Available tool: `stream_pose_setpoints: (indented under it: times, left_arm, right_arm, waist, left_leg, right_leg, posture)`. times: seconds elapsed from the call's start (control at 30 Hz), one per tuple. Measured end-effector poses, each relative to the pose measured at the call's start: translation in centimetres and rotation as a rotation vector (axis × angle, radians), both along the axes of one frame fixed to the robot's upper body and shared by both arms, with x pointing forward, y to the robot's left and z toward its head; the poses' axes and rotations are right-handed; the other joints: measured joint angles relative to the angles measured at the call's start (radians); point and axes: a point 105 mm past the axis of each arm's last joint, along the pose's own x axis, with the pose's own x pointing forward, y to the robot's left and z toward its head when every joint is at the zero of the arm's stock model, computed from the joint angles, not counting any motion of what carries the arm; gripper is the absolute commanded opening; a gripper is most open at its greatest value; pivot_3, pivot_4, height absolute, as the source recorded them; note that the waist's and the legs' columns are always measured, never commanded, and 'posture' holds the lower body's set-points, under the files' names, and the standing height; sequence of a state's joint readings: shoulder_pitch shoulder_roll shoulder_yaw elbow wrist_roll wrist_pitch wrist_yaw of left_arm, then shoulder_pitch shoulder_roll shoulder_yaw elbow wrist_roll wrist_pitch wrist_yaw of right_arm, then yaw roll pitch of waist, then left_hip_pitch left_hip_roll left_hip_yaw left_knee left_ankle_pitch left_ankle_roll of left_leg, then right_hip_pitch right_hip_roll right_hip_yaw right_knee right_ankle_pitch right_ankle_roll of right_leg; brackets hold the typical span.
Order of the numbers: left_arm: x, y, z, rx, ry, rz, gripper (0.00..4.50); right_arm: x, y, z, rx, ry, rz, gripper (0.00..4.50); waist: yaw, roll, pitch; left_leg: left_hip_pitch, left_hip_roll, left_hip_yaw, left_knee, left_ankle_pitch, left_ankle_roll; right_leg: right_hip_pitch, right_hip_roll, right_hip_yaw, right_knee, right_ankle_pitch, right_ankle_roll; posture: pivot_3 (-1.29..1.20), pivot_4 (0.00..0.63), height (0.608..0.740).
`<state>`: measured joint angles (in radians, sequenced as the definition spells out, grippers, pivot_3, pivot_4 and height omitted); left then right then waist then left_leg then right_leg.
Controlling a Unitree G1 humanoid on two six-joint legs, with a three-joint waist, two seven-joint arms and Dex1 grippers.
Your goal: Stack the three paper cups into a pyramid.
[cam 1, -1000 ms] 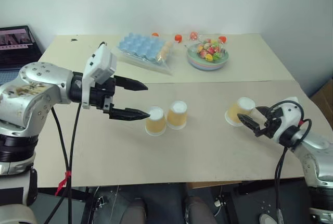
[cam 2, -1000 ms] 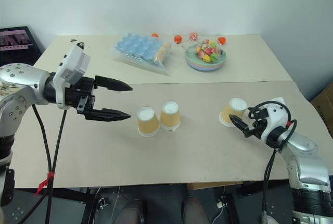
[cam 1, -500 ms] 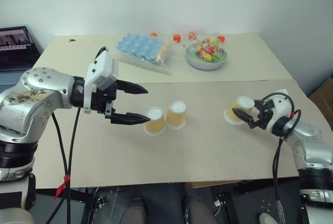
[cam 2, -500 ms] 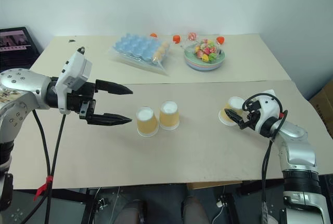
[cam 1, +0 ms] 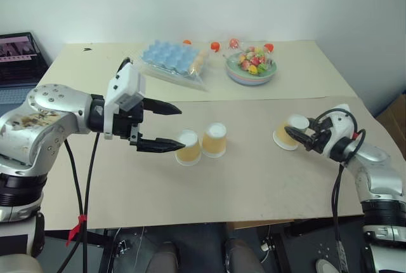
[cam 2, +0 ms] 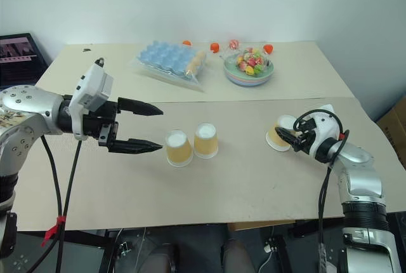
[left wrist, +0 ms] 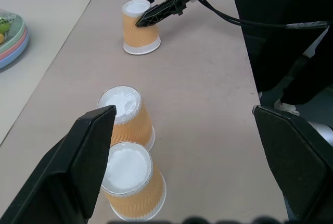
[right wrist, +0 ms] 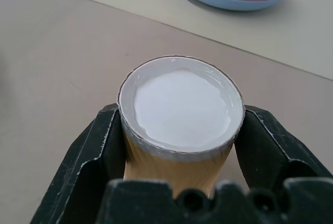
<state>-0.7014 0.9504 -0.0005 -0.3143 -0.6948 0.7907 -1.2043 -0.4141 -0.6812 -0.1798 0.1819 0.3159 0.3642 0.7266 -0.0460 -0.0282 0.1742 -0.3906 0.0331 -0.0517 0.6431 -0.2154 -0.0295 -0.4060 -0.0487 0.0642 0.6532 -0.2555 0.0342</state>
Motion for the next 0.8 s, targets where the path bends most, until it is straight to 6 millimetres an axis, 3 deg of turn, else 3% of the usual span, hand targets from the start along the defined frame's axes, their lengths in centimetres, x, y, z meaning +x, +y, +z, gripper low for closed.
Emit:
stream_pose_setpoints:
  times: [0.23,0.5,0.6,0.8]
  left_arm:
    - [0.2,2.7,-1.5,0.036,0.037,0.078,4.5]
    - [0.0,5.4,-5.8,0.079,0.066,0.168,4.5]
    - [0.1,5.7,-6.3,0.055,0.065,0.185,4.5]
    - [0.5,5.7,-7.1,0.02,0.036,0.226,4.5]
  right_arm:
    - [-0.6,4.1,5.6,-0.098,-0.028,0.152,2.72]
    - [-1.1,9.3,10.7,-0.14,-0.044,0.355,2.72]
    - [-1.1,11.8,12.9,-0.149,-0.077,0.434,2.72]
    - [-1.1,16.4,13.1,-0.075,-0.006,0.546,2.72]
  waist:
    - [-0.003,0.003,0.002]
    - [0.001,0.004,0.003]
    - [0.001,0.004,0.003]
    - [0.002,0.004,0.003]
  left_leg:
    - [0.001,0.002,0.001,0.0,0.0,0.0]
    - [-0.002,0.003,0.003,0.0,0.0,0.001]
    - [-0.01,0.003,0.003,0.001,0.0,0.001]
    - [-0.012,0.003,0.002,0.002,0.0,0.001]
  right_leg:
    - [-0.002,0.003,0.003,0.003,0.0,-0.001]
    - [-0.007,0.003,0.005,0.004,0.0,-0.001]
    - [-0.017,0.004,0.005,0.008,0.0,-0.002]
    - [-0.019,0.003,0.004,0.01,0.001,-0.002]
  posture:
    - [0.0,0.15,0.74]
    - [0.0,0.15,0.74]
    - [0.0,0.15,0.74]
    - [0.0,0.15,0.74]
